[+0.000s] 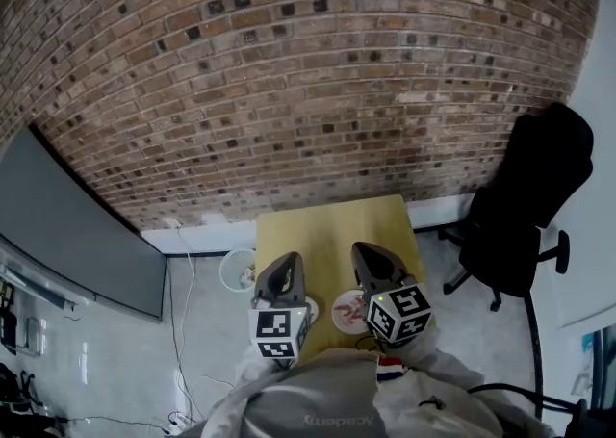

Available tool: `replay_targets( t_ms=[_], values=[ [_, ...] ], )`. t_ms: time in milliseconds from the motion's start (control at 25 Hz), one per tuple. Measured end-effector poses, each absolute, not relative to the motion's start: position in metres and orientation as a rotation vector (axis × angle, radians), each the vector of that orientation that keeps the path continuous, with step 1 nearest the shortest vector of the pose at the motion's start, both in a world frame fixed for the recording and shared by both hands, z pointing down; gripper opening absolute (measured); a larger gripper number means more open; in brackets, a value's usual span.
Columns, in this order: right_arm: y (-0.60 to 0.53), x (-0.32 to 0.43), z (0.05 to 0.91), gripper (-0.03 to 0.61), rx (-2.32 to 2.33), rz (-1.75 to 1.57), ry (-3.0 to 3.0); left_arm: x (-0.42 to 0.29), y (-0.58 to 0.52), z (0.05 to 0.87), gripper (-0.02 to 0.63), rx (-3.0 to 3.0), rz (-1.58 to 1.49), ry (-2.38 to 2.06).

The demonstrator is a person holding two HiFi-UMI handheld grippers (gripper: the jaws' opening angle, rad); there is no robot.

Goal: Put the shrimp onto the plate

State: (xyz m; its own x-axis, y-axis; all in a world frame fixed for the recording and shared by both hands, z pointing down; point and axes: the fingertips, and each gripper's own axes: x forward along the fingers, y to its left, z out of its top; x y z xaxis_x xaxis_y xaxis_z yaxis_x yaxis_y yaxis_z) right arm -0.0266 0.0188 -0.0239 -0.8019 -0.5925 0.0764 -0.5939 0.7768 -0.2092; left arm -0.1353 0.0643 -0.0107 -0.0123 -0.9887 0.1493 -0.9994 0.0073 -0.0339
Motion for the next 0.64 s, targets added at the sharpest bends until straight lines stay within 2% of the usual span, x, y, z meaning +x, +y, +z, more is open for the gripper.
replay_targets(
  t_ms=[640],
  values=[
    [0.022,-0.031,-0.018,0.023,0.991,0.339,-2.935,-0.132,0.062,0.0,0.011,2.151,0.214,-2.148]
  ],
)
